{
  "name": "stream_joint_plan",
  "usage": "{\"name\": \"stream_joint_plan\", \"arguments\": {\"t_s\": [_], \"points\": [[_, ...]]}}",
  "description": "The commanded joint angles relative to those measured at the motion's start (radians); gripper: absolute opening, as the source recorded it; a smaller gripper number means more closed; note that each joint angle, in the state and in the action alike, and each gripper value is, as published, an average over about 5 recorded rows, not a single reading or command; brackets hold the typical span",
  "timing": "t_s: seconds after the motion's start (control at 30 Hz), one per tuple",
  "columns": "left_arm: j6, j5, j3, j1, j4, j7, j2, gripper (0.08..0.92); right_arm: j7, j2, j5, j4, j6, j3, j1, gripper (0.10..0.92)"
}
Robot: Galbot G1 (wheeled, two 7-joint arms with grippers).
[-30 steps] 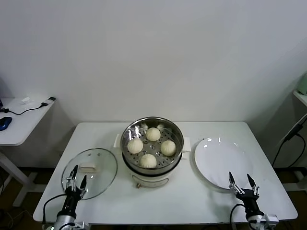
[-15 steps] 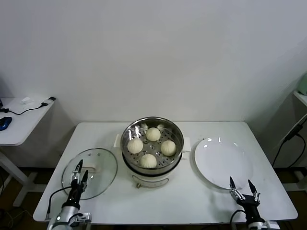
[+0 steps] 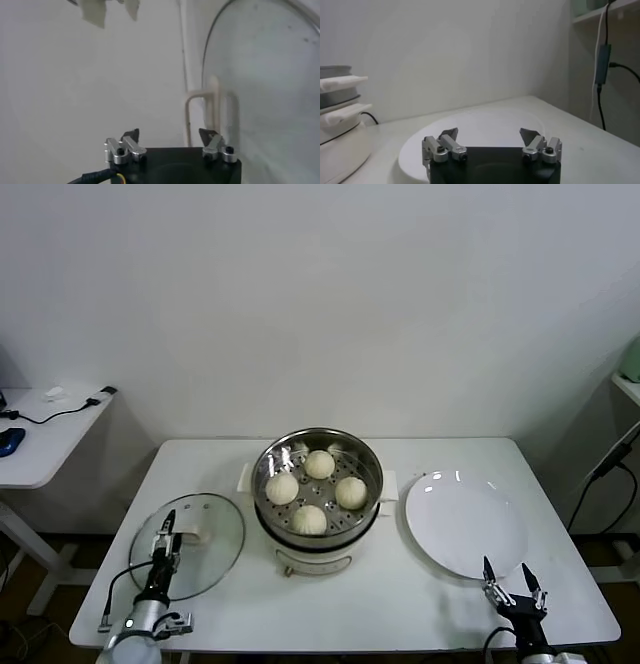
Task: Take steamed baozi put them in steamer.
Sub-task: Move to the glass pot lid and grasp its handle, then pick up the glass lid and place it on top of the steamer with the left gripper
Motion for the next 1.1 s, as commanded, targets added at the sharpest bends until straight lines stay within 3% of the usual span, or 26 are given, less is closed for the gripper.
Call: {"name": "stream_joint_plan", "arguments": {"t_s": [0.03,0.53,0.67,0.77,0.87,1.0,1.1], "points": [[0.0,0.039,0.0,-0.027,0.065,-0.017,0.003,0.662,-0.005,0.003,0.002,0.008,0.004,0.002,-0.011,0.823],[-0.042,0.062,-0.008,-0.068,0.101,-0.084,-0.016,0.229,-0.025,0.008,0.002,0.003,0.018,-0.014,-0.026,0.823],[-0.042,0.025,-0.016,-0.055,0.055,-0.074,-0.015,0.15,-0.029,0.01,0.002,0.005,0.02,-0.015,-0.029,0.823],[-0.016,-0.04,-0.024,-0.016,-0.05,-0.012,-0.001,0.139,-0.03,0.011,0.0,0.009,0.019,-0.013,-0.03,0.823],[0.061,-0.151,-0.029,0.047,-0.207,0.113,0.031,0.139,-0.031,0.011,-0.003,0.016,0.016,-0.011,-0.034,0.823],[0.235,-0.296,-0.043,0.122,-0.423,0.287,0.08,0.139,-0.026,0.01,-0.012,0.022,0.004,-0.006,-0.038,0.823],[0.38,-0.368,-0.049,0.149,-0.558,0.367,0.11,0.139,-0.014,0.011,-0.032,0.025,-0.013,-0.001,-0.037,0.823]]}}
